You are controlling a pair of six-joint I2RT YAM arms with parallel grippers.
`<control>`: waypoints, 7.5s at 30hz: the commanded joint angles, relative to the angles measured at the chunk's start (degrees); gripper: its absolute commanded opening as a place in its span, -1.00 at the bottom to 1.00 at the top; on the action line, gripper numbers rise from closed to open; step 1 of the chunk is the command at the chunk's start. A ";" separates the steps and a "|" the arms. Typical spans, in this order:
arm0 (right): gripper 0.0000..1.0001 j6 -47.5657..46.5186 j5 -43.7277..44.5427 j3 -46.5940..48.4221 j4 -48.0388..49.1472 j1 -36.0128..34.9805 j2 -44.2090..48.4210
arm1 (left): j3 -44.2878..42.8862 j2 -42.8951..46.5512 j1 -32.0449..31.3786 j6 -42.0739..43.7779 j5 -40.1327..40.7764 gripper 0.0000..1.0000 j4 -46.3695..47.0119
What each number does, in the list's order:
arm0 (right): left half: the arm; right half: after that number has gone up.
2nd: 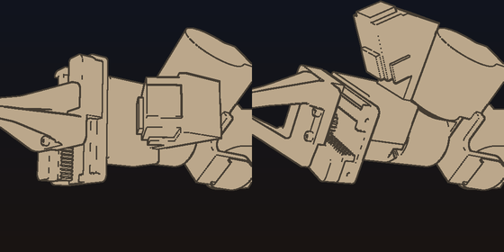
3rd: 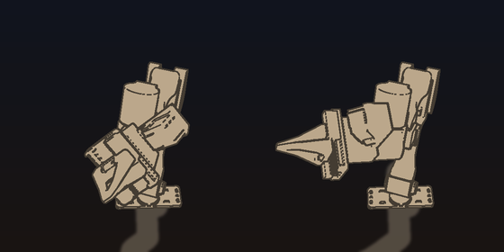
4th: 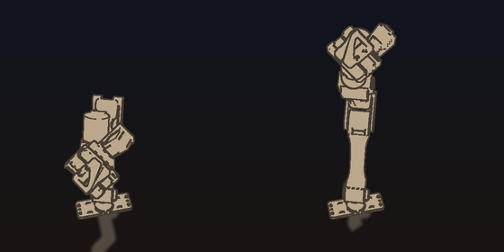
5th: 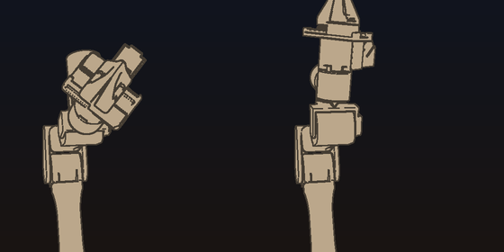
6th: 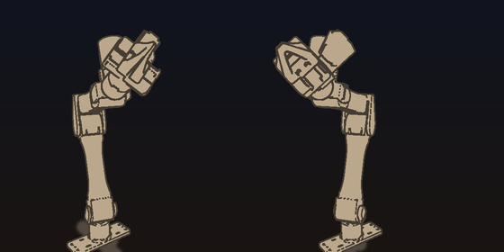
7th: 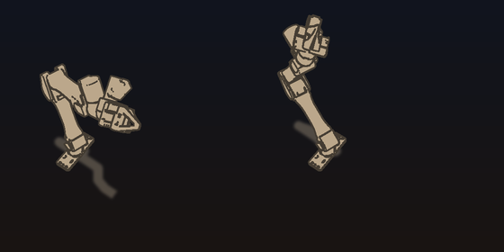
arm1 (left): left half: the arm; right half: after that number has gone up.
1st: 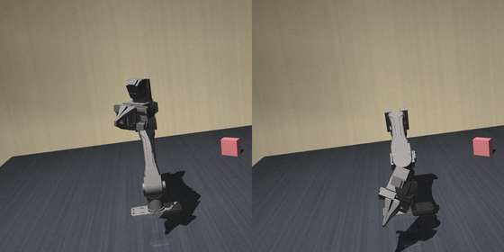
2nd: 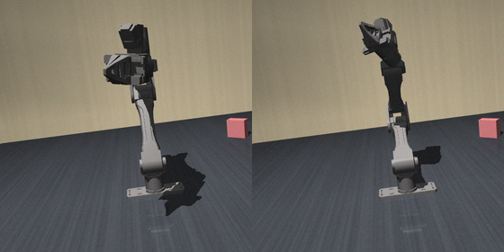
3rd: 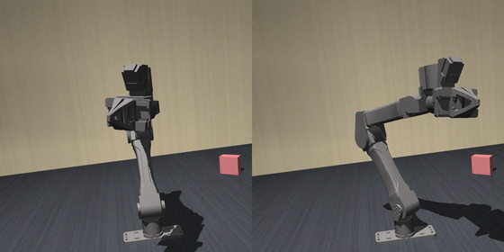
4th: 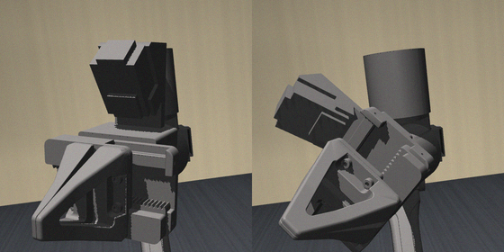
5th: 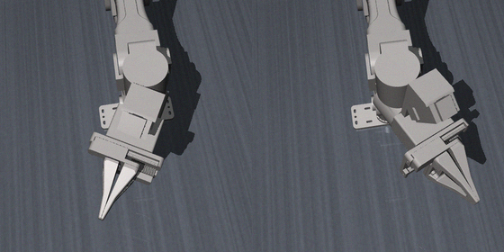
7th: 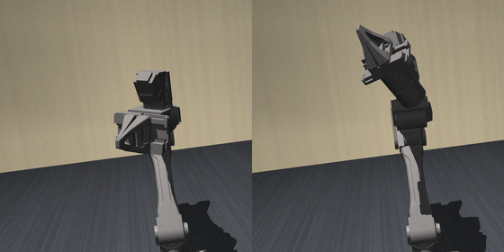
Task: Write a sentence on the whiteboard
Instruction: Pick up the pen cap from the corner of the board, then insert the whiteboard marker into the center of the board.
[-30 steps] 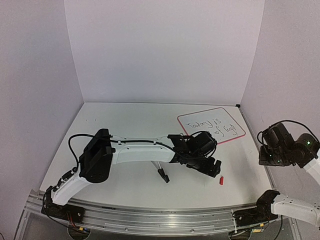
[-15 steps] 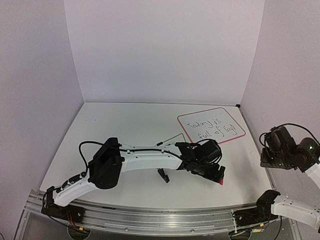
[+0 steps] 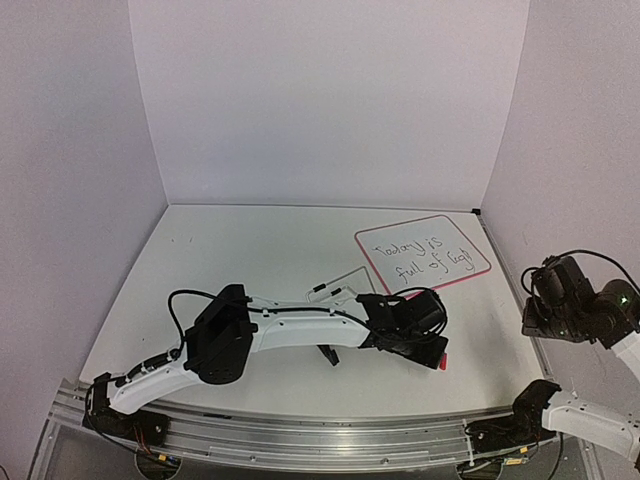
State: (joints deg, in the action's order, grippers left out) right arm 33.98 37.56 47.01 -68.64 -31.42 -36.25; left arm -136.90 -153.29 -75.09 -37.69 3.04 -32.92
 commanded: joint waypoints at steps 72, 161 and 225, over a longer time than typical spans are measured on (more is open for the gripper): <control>-1.00 4.40 -8.91 2.21 1.59 0.02 1.30 | -6.53 -13.89 -10.12 22.16 29.20 0.09 10.03; -1.00 -13.99 -103.78 12.05 32.99 0.04 -23.87 | 88.02 79.24 0.12 46.33 -15.41 -1.00 55.07; -1.00 -15.79 -106.09 11.03 31.11 -0.91 -27.24 | 81.96 75.01 0.12 45.69 -17.88 -1.00 53.55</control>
State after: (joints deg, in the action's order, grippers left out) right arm 19.44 -67.46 57.69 -38.06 -31.62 -63.00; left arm -50.56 -77.06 -74.94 7.70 -14.56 18.94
